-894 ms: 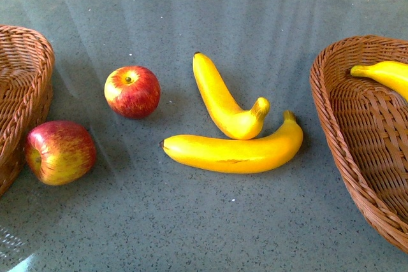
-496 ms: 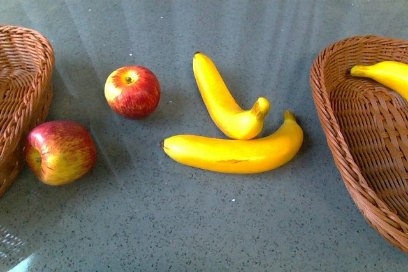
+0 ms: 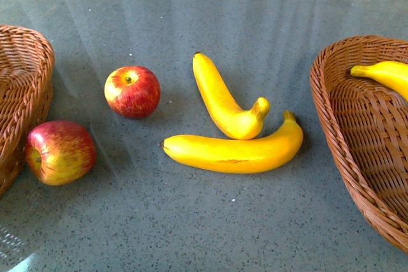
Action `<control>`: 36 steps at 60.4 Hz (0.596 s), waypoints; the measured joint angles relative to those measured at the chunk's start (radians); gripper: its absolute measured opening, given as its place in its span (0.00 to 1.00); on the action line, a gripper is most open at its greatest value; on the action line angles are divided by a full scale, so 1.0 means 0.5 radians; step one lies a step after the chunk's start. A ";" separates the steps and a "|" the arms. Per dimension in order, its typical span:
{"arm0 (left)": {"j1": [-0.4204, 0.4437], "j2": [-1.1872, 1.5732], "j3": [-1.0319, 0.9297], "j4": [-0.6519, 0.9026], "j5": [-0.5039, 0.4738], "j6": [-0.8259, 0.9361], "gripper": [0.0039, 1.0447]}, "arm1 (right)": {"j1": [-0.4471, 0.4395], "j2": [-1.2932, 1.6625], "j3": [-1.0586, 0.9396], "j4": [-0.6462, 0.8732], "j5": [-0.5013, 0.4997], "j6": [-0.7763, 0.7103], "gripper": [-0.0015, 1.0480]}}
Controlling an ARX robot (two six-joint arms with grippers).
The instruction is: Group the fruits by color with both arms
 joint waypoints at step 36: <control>-0.806 1.238 0.548 -0.158 -0.130 -0.730 0.91 | 0.000 0.000 0.000 -0.001 0.002 -0.001 0.91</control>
